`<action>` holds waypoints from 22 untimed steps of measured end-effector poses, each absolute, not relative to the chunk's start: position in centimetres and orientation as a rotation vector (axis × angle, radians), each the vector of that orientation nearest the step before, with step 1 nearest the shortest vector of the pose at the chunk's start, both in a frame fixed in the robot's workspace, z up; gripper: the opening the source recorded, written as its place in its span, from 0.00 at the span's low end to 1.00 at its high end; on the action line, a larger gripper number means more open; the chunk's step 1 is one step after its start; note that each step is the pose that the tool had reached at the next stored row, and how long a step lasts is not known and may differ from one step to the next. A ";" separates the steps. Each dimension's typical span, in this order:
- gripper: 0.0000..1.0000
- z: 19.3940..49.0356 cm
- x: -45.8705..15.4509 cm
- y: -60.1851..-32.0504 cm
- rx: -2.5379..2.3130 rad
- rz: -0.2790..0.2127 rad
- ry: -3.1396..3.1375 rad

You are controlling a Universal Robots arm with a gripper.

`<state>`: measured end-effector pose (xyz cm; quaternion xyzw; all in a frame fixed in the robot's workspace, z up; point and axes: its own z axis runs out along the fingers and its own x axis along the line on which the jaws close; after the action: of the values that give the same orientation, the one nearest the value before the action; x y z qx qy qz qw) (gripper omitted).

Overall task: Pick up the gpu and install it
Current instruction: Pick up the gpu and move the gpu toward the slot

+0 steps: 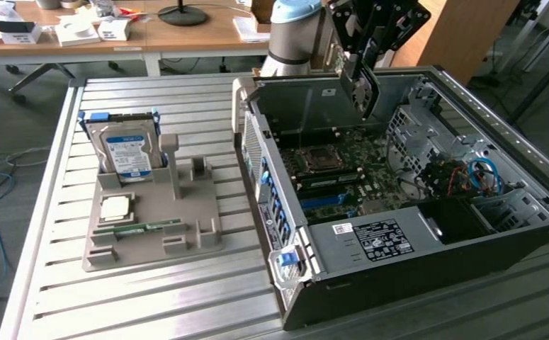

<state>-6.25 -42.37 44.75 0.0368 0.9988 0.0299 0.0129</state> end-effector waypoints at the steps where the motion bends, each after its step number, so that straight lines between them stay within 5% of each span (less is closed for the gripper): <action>1: 0.26 44.7 -6.2 -42.4 0.115 0.093 3.112; 22: 0.26 44.8 -5.0 -42.4 0.115 0.093 3.112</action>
<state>-5.01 -42.36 44.75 0.0368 0.9988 0.0298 0.0129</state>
